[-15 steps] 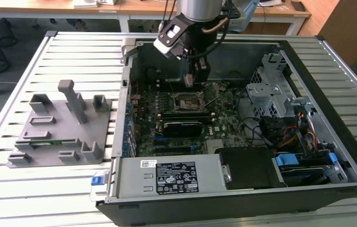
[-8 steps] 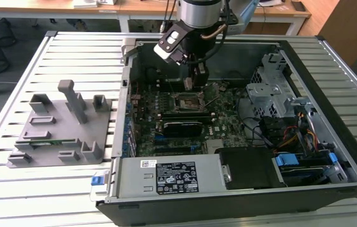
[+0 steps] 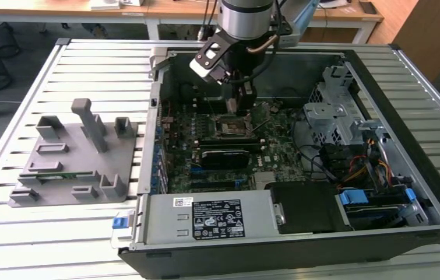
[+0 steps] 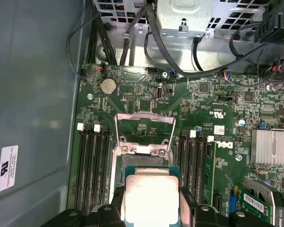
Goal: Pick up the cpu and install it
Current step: 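Place the cpu into insertion slot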
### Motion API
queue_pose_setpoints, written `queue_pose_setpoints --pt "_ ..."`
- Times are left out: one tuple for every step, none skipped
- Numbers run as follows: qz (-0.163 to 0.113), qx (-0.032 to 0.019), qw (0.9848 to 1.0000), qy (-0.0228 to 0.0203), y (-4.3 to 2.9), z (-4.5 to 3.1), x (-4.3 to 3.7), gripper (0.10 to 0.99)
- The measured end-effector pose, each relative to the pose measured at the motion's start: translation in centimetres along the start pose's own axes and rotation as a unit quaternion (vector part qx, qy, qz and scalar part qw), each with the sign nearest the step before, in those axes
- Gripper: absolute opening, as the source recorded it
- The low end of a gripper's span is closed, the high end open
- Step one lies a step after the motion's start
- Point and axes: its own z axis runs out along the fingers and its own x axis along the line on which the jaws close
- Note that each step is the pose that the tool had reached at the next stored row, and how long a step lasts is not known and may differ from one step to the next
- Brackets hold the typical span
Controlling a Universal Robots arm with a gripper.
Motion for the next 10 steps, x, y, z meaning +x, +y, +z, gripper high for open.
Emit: queue_pose_setpoints --pt "0.0 0.0 1.0 0.0 -0.01 0.11 0.0 0.537" --pt "0.0 0.0 1.0 0.0 -0.01 0.21 0.0 0.537" --pt "0.0 0.0 1.0 0.0 -0.02 0.3 0.0 0.537" --pt "0.0 0.0 1.0 0.0 -0.02 0.38 0.0 0.537" --pt "0.0 0.0 1.0 0.0 -0.03 0.48 0.01 0.537" --pt "0.0 0.0 1.0 0.0 -0.03 0.56 0.01 0.537" --pt "0.001 0.0 1.0 0.0 -0.04 0.63 0.01 0.537" --pt "0.001 0.0 1.0 -0.0001 -0.04 0.69 0.01 0.537" --pt "0.001 0.0 1.0 -0.0003 -0.05 0.75 0.01 0.537" --pt "0.001 0.0 1.0 -0.0004 -0.05 0.81 0.01 0.537"
